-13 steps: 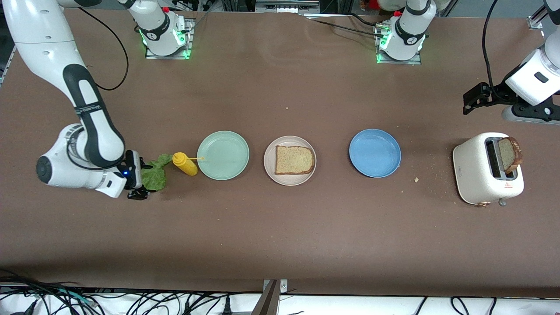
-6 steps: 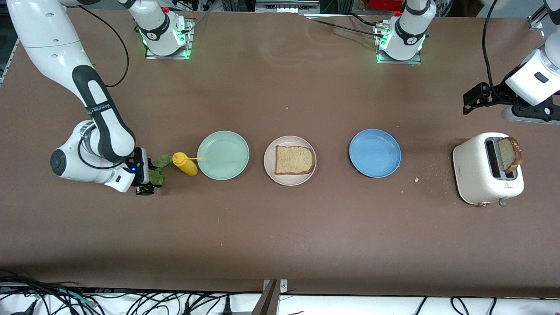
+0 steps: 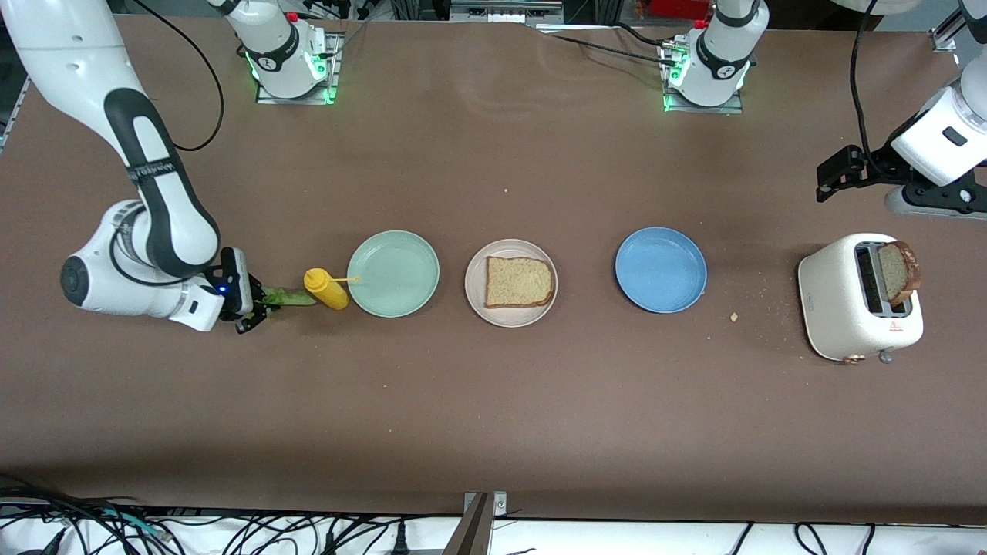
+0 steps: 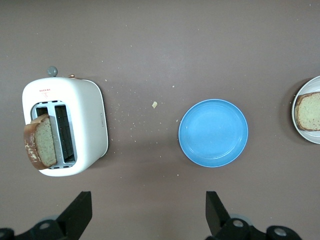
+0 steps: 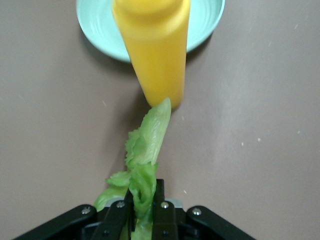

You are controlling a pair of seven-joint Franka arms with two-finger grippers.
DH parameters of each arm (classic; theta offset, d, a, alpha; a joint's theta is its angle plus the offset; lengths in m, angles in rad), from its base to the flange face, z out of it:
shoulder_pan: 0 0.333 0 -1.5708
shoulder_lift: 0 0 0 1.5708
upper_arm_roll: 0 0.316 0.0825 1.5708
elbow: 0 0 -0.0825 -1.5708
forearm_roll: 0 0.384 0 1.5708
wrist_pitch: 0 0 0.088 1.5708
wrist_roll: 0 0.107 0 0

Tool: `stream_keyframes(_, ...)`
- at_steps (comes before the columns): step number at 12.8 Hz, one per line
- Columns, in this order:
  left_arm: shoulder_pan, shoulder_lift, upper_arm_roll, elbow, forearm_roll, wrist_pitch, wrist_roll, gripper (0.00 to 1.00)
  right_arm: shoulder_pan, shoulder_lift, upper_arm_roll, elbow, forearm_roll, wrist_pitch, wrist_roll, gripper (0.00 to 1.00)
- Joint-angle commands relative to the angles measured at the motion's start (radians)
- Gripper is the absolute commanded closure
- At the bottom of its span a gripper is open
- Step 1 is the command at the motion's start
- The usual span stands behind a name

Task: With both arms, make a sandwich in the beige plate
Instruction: 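Carry the lettuce leaf with the right gripper onto the bread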

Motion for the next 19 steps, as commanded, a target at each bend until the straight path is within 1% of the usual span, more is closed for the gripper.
stream_keyframes(1,0.005,-0.008,0.002,-0.003,-0.013,-0.002,0.020,0.00,-0.009,-0.073,0.008,0.052,-0.020,-0.197,0.190,1.00)
stream_keyframes(3,0.004,-0.008,0.002,-0.003,-0.013,-0.002,0.020,0.00,-0.005,-0.161,0.011,0.043,-0.023,-0.265,0.246,1.00)
stream_keyframes(5,0.005,-0.008,0.002,-0.003,-0.013,-0.002,0.020,0.00,0.023,-0.251,0.011,0.043,-0.026,-0.357,0.350,1.00)
stream_keyframes(8,0.005,-0.008,0.002,-0.003,-0.013,-0.002,0.020,0.00,0.070,-0.331,0.009,0.056,0.007,-0.463,0.494,1.00)
stream_keyframes(10,0.005,-0.008,0.002,-0.003,-0.013,-0.002,0.020,0.00,0.151,-0.324,0.008,0.085,0.061,-0.462,0.602,1.00)
stream_keyframes(12,0.005,-0.008,0.002,-0.003,-0.013,-0.002,0.020,0.00,0.277,-0.298,-0.003,0.116,0.059,-0.425,0.756,1.00)
stream_keyframes(13,0.004,-0.008,0.002,-0.003,-0.013,-0.002,0.020,0.00,0.352,-0.273,-0.024,0.139,0.052,-0.382,0.839,1.00)
stream_keyframes(14,0.005,-0.008,0.002,-0.003,-0.013,-0.002,0.020,0.00,0.450,-0.250,-0.074,0.157,0.037,-0.348,0.913,1.00)
stream_keyframes(15,0.005,-0.008,0.002,-0.003,-0.013,-0.002,0.020,0.00,0.559,-0.215,-0.151,0.171,0.029,-0.324,0.959,1.00)
stream_keyframes(16,0.005,-0.008,0.002,-0.003,-0.013,-0.002,0.020,0.00,0.683,-0.178,-0.250,0.184,0.033,-0.299,0.984,1.00)
stream_keyframes(17,0.005,-0.008,0.003,-0.003,-0.013,-0.002,0.020,0.00,0.789,-0.132,-0.335,0.210,0.035,-0.272,1.025,1.00)
stream_keyframes(18,0.005,-0.008,0.003,-0.003,-0.013,-0.002,0.020,0.00,0.855,-0.077,-0.377,0.252,0.035,-0.265,1.086,1.00)
stream_keyframes(19,0.005,-0.008,0.003,-0.003,-0.013,-0.002,0.020,0.00,0.891,-0.025,-0.394,0.303,0.035,-0.265,1.151,1.00)
